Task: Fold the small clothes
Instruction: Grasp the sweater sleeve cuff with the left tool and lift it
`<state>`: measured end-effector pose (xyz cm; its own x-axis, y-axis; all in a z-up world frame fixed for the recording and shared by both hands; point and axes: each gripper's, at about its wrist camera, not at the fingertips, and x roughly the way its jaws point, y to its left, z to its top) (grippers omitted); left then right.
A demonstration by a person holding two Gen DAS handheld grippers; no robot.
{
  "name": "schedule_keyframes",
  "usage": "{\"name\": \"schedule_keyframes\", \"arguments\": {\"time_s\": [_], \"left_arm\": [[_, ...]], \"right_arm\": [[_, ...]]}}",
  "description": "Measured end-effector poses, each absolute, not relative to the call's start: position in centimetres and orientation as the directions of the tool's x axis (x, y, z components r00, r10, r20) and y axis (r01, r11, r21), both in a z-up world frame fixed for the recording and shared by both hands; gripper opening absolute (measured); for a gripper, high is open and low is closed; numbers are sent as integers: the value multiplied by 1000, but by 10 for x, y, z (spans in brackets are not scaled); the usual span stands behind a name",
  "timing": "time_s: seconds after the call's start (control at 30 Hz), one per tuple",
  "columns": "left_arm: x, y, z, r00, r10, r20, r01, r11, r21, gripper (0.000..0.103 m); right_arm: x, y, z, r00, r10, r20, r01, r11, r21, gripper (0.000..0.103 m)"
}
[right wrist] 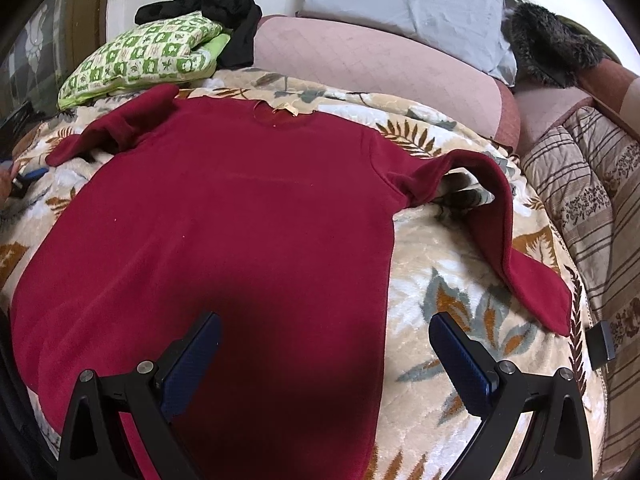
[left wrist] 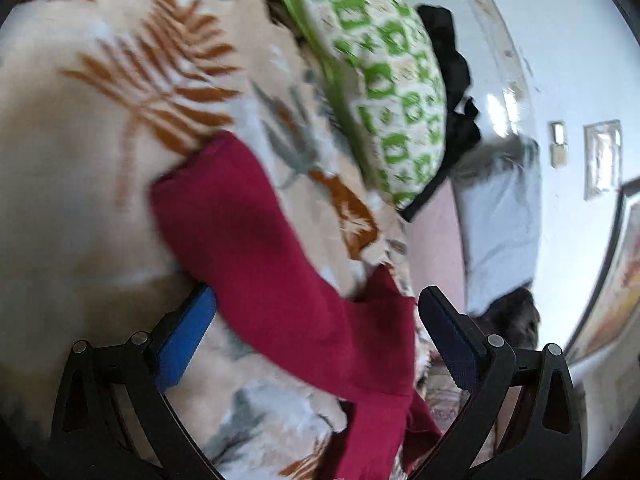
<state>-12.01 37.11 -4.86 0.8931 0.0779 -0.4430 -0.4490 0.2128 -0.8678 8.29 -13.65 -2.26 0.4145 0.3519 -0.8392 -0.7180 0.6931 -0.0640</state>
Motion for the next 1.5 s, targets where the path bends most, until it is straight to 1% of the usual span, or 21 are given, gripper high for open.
{"name": "schedule_keyframes", "arguments": {"time_s": [0.13,0.27,0.3,0.37,0.5,0.63,0.7,0.77,0.8,0.83,0.87,0.9,0.93,0.97,1.03,1.1,1.17,1.23,1.4,1.47,1.5], "left_arm": [[-117,370,-51,895,81,-439,-445,236,-864,102],[-121,353,-56,936,15,-352,-351,149,-925,102],[-121,352,-56,936,19,-351,-350,140,-926,102],[-120,360,-61,925,39,-377,-379,116,-918,100],[-124,380,-63,934,109,-341,-343,-3,-939,100],[-132,384,-61,942,178,-285,-289,-2,-957,100],[-128,381,-59,937,162,-309,-320,46,-946,98],[-118,377,-55,909,133,-395,-410,107,-906,91],[-116,376,-56,890,130,-436,-451,119,-885,83],[-115,375,-57,859,137,-494,-509,112,-853,71],[-115,375,-59,840,146,-523,-538,96,-838,63],[-117,374,-62,826,156,-542,-558,76,-827,44],[-121,374,-66,800,166,-576,-590,46,-806,14],[-124,373,-69,773,170,-611,-623,26,-782,4],[-138,368,-63,735,226,-639,-657,8,-754,5],[-149,365,-43,687,310,-658,-702,48,-710,5],[-164,367,-19,633,408,-658,-743,82,-664,5],[-182,374,0,607,485,-630,-750,89,-655,5],[-192,390,24,620,518,-589,-747,161,-645,5],[-185,388,36,634,542,-551,-737,211,-642,5],[-176,385,41,662,528,-532,-718,243,-652,5]], "right_arm": [[83,-135,-25,413,347,-842,-721,689,-70,102],[82,-133,-27,414,343,-843,-724,686,-77,102],[82,-131,-27,415,343,-843,-726,683,-79,102],[81,-129,-27,418,343,-841,-732,676,-88,102],[77,-127,-29,419,336,-844,-743,660,-106,102],[80,-130,-28,421,337,-842,-734,672,-98,102],[80,-129,-28,421,336,-843,-733,674,-97,103],[79,-128,-29,418,335,-844,-739,666,-101,102],[79,-127,-30,417,335,-845,-741,663,-104,102],[78,-126,-30,417,335,-845,-744,660,-106,102],[78,-125,-31,418,334,-845,-746,657,-109,102],[78,-124,-31,419,334,-844,-748,655,-112,102],[78,-124,-31,421,333,-844,-749,653,-116,102],[78,-124,-31,422,332,-844,-749,652,-118,102],[78,-124,-31,422,331,-844,-747,655,-117,102],[80,-125,-31,426,328,-844,-742,660,-118,102],[81,-127,-31,426,329,-843,-737,667,-112,102],[83,-129,-29,429,331,-840,-731,674,-108,102],[84,-132,-26,434,336,-836,-721,686,-99,102],[84,-131,-27,434,335,-836,-723,684,-102,102],[84,-131,-27,435,334,-837,-724,682,-104,102]]}}
